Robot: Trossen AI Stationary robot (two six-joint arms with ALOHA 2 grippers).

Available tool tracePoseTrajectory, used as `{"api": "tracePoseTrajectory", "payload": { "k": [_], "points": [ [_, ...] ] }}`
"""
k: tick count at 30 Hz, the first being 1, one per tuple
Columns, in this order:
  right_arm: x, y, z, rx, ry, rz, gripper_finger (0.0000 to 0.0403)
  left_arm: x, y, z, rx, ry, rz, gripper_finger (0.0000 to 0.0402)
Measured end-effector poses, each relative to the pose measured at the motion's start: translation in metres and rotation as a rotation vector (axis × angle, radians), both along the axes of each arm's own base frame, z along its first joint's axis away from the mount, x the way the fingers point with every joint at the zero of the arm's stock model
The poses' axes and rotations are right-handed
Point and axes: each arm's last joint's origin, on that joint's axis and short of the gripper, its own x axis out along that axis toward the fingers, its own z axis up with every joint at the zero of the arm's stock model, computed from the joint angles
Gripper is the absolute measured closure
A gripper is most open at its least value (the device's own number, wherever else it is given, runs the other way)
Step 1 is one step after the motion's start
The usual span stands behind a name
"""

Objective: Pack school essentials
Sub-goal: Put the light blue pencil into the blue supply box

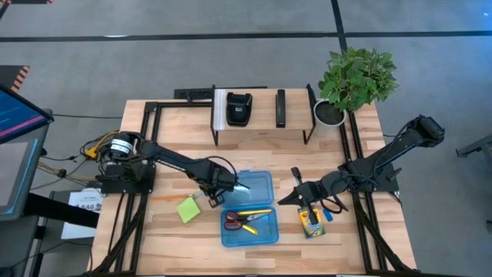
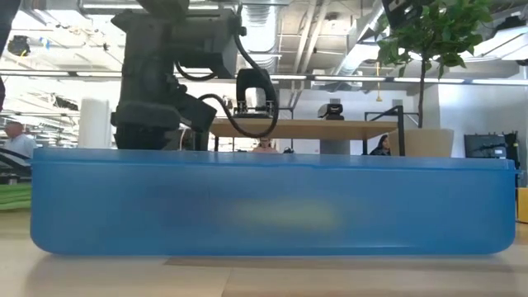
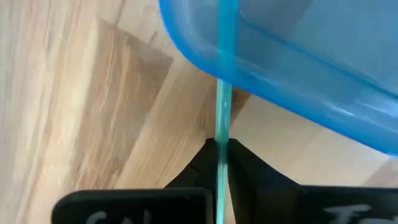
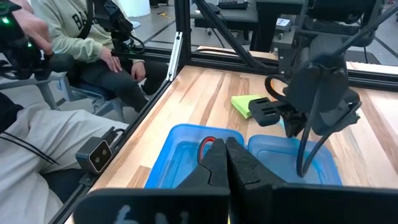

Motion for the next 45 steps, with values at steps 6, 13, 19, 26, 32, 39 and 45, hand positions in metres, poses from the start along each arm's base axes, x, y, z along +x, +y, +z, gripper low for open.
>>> {"api": "tracePoseTrajectory", "payload": {
  "k": [6, 13, 19, 26, 32, 39, 45],
  "points": [
    [0.000, 0.000, 0.000, -0.001, 0.002, 0.000, 0.0403, 0.000, 0.011, 0.000, -0.011, 0.015, 0.019, 0.0401],
    [0.000, 0.000, 0.000, -0.002, 0.002, 0.000, 0.0403, -0.003, 0.027, 0.010, -0.017, 0.017, 0.046, 0.0402],
    [0.000, 0.000, 0.000, -0.001, 0.002, 0.000, 0.0403, -0.009, 0.039, 0.035, -0.014, -0.070, 0.074, 0.0401],
    [0.000, 0.000, 0.000, -0.002, 0.001, 0.001, 0.0403, -0.023, 0.041, 0.074, -0.022, -0.215, 0.078, 0.0401],
    [0.000, 0.000, 0.000, -0.002, -0.002, 0.000, 0.0403, -0.037, 0.041, 0.101, -0.032, -0.321, 0.080, 0.0401],
    [0.000, 0.000, 0.000, 0.000, -0.002, -0.003, 0.0403, -0.033, 0.036, 0.129, -0.031, -0.374, 0.057, 0.0401],
    [0.000, 0.000, 0.000, 0.000, -0.002, -0.005, 0.0403, -0.027, 0.016, 0.141, -0.048, -0.455, -0.016, 0.0401]
  ]
}}
